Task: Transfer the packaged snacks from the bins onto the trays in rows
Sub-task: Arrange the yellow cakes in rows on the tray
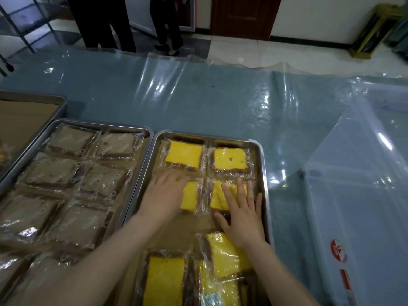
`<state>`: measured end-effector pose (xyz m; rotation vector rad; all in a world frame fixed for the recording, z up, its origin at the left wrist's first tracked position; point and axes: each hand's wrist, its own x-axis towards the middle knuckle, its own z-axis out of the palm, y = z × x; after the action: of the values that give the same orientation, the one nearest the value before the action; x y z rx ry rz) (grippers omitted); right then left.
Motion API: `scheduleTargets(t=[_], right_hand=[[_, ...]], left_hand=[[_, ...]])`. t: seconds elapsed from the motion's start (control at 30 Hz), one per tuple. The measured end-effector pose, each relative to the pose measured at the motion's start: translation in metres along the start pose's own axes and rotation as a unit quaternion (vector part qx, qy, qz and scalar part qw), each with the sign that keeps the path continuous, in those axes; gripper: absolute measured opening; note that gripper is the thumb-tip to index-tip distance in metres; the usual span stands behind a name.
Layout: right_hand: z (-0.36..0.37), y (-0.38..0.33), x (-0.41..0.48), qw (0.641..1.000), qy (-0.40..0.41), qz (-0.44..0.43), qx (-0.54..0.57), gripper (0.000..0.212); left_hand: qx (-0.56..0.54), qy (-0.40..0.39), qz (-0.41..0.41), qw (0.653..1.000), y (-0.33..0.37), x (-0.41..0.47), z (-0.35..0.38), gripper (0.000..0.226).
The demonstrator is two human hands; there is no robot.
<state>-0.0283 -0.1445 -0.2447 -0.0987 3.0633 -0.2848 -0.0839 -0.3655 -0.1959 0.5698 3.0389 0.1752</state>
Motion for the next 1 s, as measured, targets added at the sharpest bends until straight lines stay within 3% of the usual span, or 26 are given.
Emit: scheduleTargets(t=[0.1, 0.23, 0.53, 0.8, 1.0], right_hand=[[0.001, -0.003, -0.009, 0.995, 0.081, -0.056, 0.008, 0.061], [0.003, -0.005, -0.015, 0.990, 0.111, -0.089, 0.016, 0.042], [-0.005, -0.008, -0.016, 0.997, 0.071, -0.027, 0.017, 0.039], [-0.002, -0.008, -0.015, 0.997, 0.067, -0.013, 0.019, 0.037], [-0.002, -0.008, -0.015, 0.998, 0.051, -0.007, 0.022, 0.041]], left_hand=[[-0.012, -0.058, -0.026, 0.998, 0.022, -0.030, 0.029, 0.059], [0.008, -0.094, -0.011, 0.995, 0.020, -0.043, 0.047, 0.071], [0.016, -0.071, 0.040, 0.997, 0.004, -0.023, 0.053, 0.072], [0.004, -0.027, 0.039, 0.999, 0.009, -0.033, 0.053, 0.064], [-0.011, -0.036, 0.038, 0.999, 0.008, -0.033, 0.052, 0.069]])
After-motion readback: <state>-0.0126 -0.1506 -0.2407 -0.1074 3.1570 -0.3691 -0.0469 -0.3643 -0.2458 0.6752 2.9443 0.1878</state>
